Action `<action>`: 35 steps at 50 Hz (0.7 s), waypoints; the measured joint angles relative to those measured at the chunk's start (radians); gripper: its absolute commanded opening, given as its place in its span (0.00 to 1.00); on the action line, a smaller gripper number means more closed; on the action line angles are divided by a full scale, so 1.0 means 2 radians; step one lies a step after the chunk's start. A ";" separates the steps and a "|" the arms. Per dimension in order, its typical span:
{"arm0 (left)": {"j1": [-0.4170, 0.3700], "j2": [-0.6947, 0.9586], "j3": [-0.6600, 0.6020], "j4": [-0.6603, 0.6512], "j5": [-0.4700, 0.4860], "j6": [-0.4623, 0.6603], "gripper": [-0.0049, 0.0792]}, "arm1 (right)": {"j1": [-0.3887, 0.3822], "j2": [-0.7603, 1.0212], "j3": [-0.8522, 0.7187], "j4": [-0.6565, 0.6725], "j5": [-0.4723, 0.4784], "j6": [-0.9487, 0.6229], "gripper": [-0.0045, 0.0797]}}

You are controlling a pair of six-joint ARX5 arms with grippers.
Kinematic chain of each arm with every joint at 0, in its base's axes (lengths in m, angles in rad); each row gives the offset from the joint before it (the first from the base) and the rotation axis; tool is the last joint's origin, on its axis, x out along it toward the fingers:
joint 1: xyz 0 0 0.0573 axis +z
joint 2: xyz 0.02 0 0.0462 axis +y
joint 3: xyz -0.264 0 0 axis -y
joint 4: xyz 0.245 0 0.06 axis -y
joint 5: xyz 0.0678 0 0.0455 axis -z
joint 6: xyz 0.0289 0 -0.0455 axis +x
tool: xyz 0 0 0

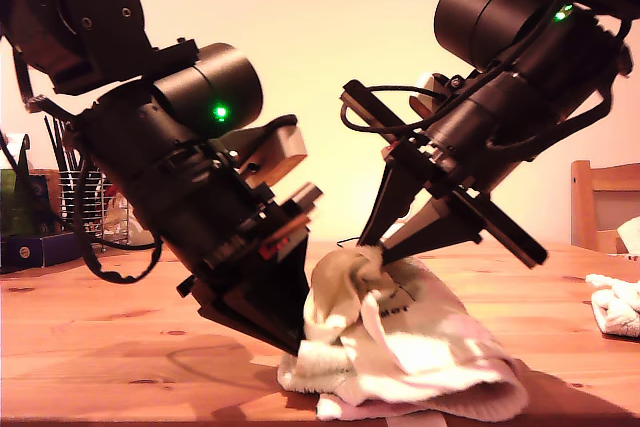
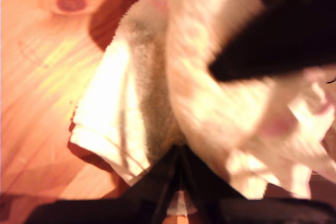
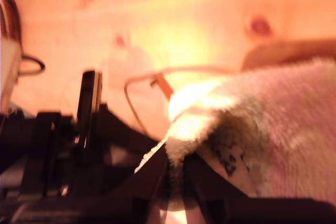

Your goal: Fold the tea towel in front of you. After folding it, place it to the right side.

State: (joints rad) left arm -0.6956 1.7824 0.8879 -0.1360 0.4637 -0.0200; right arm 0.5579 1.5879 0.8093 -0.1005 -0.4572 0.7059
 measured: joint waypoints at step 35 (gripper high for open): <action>0.031 -0.141 0.000 -0.090 0.003 0.006 0.03 | 0.007 0.054 0.000 0.080 -0.022 0.041 0.27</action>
State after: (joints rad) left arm -0.6327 1.5002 0.8879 -0.3168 0.4698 -0.0078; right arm 0.5720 1.6951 0.8093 0.0601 -0.5007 0.7876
